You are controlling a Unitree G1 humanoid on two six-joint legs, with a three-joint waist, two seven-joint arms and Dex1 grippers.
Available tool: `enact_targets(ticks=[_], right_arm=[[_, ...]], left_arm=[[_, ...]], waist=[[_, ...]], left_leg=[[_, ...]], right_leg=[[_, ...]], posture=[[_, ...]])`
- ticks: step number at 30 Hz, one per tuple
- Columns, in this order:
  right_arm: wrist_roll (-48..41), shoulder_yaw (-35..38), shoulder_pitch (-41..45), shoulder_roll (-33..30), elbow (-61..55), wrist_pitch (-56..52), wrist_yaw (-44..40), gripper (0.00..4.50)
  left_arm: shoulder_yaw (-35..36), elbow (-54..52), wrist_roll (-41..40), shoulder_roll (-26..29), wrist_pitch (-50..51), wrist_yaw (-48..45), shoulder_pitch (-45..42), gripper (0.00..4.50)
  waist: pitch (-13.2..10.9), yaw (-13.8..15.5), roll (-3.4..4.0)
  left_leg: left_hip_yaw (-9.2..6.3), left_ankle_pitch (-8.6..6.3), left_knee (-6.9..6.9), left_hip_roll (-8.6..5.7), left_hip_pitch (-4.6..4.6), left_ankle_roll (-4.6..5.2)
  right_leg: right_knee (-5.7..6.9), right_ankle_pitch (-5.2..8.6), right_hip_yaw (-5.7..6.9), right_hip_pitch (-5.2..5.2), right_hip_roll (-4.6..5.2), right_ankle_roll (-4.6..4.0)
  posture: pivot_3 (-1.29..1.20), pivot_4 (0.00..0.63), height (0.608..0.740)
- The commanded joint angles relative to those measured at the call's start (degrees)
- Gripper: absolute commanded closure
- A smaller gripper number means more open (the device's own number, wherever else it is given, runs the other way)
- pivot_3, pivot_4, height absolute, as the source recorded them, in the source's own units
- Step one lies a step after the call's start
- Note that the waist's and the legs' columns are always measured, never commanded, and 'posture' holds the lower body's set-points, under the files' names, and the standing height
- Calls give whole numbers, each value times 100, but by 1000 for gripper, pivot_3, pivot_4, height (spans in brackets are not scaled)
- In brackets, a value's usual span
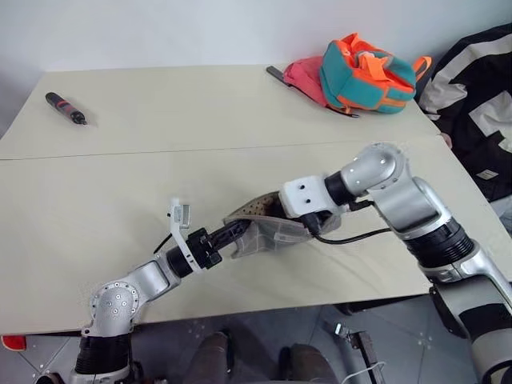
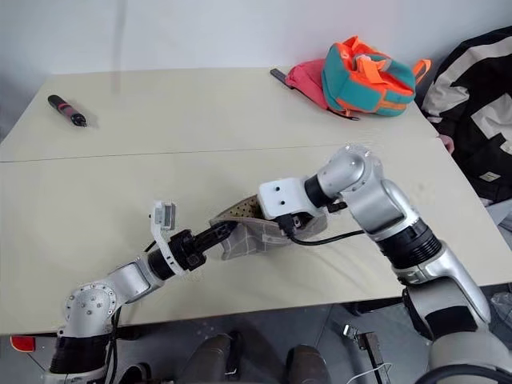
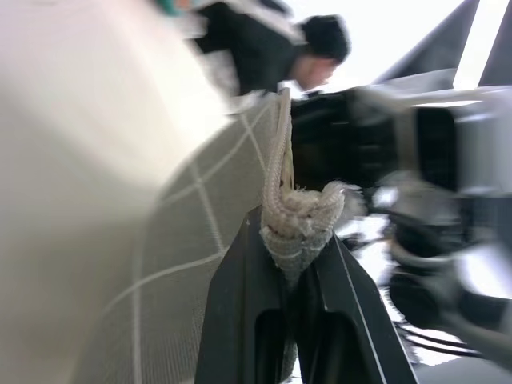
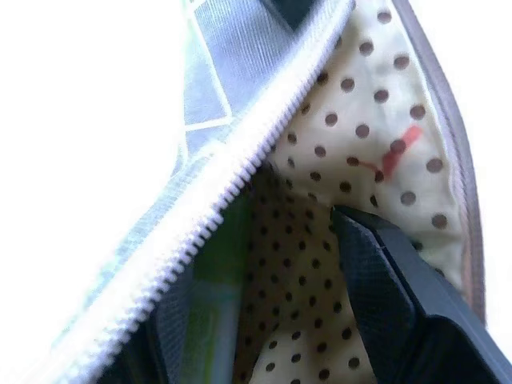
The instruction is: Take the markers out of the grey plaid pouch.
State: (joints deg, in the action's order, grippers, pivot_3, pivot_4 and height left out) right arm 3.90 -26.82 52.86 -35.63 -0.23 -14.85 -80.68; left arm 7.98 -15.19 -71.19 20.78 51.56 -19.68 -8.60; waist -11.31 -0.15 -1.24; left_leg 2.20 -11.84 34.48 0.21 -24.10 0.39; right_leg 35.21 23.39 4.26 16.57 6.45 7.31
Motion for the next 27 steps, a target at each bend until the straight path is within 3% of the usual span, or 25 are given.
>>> enact_targets(ticks=[1,21,24,27], right_arm=[[260,-20,-10,-91,219,303,162,1744],[267,-193,-508,-84,208,572,-57,1744],[481,-248,-542,-54,336,788,127,2304],[498,-247,-530,-37,345,793,139,3221]], left_arm=[[19,-189,382,46,-257,-200,135,4500],[-49,-563,854,-44,-425,-471,234,4500],[-45,-561,867,-68,-415,-464,220,4500],[-36,-575,865,-81,-406,-443,212,4500]], waist=[[0,4,0],[0,8,0],[0,-4,0],[0,0,0]], left_leg=[[1,0,0,-1,0,0],[-2,-2,0,2,0,-3],[0,-2,0,2,1,-3],[-1,-2,0,4,1,-3]], right_leg=[[-2,0,0,0,0,0],[-3,0,0,-3,3,0],[-4,0,0,-3,3,0],[-3,0,0,-3,3,0]], posture=[[0,150,740],[0,150,740],[0,150,740],[0,150,740]])
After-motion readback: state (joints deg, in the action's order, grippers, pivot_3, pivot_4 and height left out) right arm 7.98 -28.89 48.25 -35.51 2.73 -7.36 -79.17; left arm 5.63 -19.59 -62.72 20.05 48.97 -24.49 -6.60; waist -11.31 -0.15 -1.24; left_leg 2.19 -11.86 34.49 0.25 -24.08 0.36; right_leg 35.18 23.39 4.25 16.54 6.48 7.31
